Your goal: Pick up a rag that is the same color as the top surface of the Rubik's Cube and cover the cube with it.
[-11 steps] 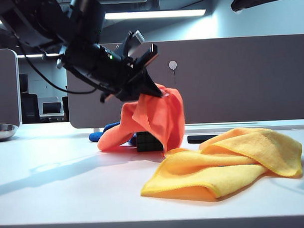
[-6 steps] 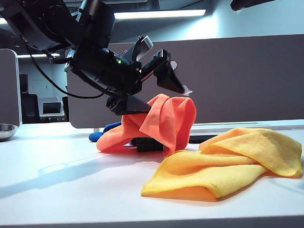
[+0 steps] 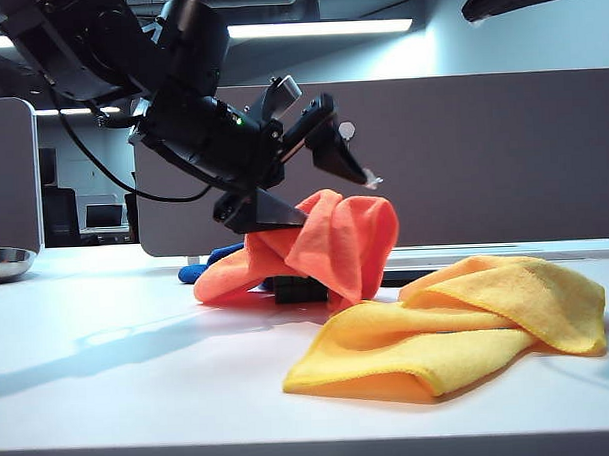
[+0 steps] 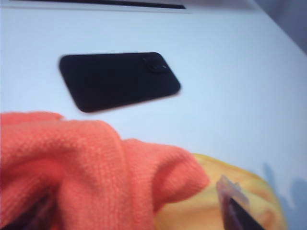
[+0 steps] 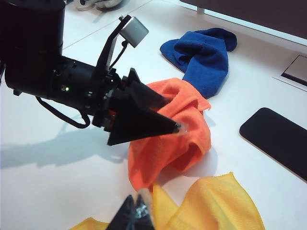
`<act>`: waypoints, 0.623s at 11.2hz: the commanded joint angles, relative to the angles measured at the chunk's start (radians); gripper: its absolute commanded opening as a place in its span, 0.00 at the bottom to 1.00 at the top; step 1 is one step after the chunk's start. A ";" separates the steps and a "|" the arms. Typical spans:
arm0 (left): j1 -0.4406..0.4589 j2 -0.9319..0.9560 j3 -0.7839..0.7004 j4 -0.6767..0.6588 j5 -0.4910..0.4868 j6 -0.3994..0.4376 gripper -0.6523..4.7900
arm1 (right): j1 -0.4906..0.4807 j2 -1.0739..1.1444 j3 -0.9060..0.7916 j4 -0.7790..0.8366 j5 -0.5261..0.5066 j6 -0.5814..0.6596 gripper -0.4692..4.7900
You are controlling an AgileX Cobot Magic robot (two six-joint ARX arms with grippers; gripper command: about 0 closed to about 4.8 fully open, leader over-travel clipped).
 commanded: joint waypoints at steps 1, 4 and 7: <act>-0.001 -0.003 0.002 -0.349 0.064 -0.047 1.00 | 0.000 -0.003 0.003 0.017 -0.002 -0.004 0.09; 0.005 -0.003 0.002 -0.568 -0.090 0.129 1.00 | 0.000 -0.003 0.003 0.017 -0.002 -0.003 0.09; 0.005 -0.004 0.002 -0.562 -0.244 0.171 1.00 | 0.000 -0.003 0.003 0.017 -0.002 -0.003 0.09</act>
